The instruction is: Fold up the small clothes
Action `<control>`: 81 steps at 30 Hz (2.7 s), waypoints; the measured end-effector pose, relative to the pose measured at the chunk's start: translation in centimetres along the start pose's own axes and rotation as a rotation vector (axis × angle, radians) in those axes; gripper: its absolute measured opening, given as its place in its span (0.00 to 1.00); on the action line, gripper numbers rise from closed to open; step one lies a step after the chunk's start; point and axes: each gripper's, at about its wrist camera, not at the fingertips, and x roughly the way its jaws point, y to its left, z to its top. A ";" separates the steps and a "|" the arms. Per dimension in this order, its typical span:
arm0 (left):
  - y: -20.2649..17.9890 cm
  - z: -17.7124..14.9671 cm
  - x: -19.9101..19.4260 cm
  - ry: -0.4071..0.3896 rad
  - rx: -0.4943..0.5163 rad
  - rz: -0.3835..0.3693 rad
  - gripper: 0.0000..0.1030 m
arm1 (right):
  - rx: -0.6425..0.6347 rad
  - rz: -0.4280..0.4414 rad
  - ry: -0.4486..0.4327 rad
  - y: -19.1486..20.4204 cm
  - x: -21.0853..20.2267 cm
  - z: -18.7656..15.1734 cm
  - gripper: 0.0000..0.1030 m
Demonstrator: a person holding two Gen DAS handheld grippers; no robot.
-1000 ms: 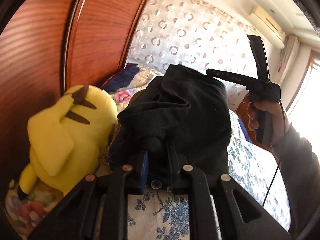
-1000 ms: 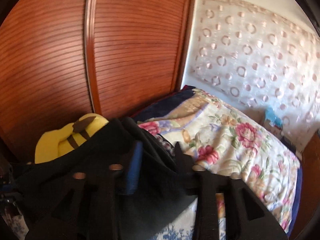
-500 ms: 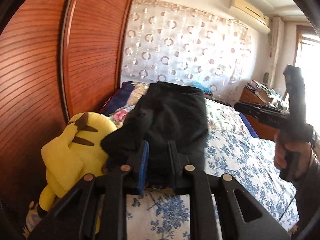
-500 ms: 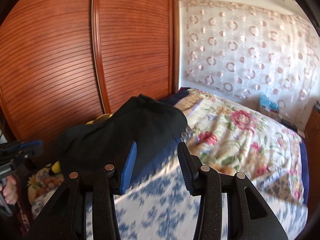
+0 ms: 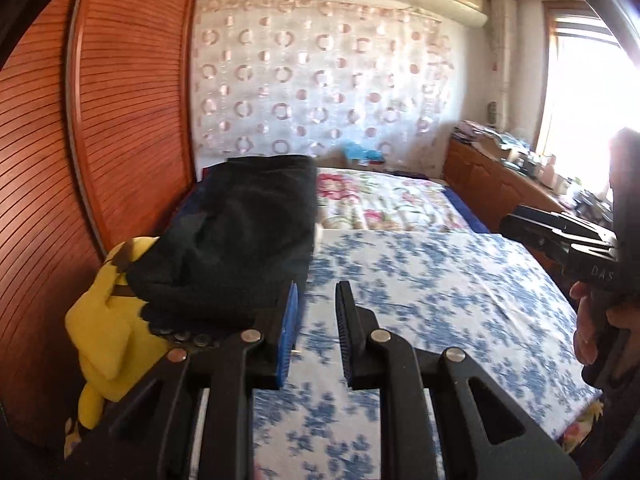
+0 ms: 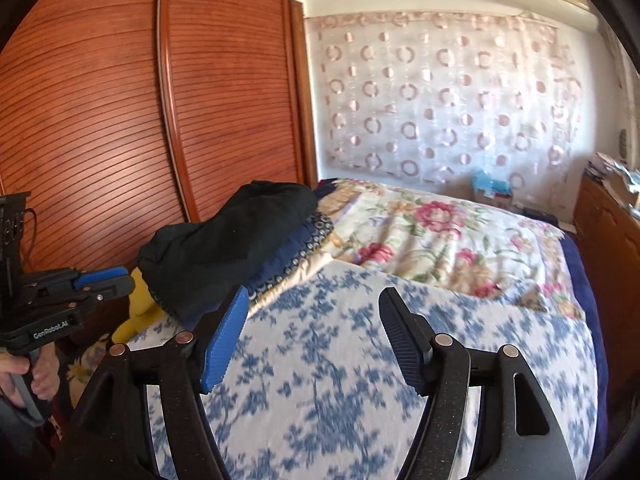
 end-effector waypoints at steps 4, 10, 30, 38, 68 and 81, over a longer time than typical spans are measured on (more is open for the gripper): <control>-1.9 0.0 -0.8 -0.014 0.018 -0.005 0.17 | 0.021 -0.042 -0.008 -0.2 -3.0 -1.5 0.68; -4.4 0.1 -1.0 -0.006 0.037 -0.061 0.17 | 0.066 -0.094 -0.020 -0.9 -6.7 -3.3 0.74; -11.1 4.0 -5.2 -0.118 0.116 -0.080 0.19 | 0.182 -0.338 -0.206 -3.8 -17.8 -3.3 0.76; -11.2 3.9 -5.4 -0.124 0.115 -0.072 0.19 | 0.178 -0.353 -0.202 -3.8 -17.5 -3.5 0.76; -11.0 4.0 -6.4 -0.146 0.107 -0.052 0.20 | 0.167 -0.361 -0.205 -3.5 -17.2 -3.5 0.76; -10.8 4.1 -6.6 -0.149 0.106 -0.049 0.20 | 0.166 -0.361 -0.206 -3.4 -17.3 -3.4 0.76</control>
